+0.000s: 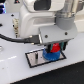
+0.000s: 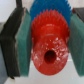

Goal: Insert the blue gear onto the right peg, followed by the red gear

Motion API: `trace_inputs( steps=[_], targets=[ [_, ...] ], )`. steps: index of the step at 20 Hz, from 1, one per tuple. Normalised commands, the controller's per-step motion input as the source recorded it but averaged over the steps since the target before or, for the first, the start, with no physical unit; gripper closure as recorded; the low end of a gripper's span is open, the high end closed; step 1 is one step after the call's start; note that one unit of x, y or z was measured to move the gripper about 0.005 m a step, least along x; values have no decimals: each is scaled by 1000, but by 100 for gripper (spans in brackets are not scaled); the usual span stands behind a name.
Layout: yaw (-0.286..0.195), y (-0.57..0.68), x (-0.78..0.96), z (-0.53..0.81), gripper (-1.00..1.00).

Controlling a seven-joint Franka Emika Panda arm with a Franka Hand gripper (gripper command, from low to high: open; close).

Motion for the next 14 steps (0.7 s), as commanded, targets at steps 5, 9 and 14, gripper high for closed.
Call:
trace_inputs(
  steps=[5, 9, 14],
  targets=[
    [0, -6, 8, 182, 100],
    [0, -39, 168, -43, 100],
    [0, -48, 96, 107, 100]
  ],
)
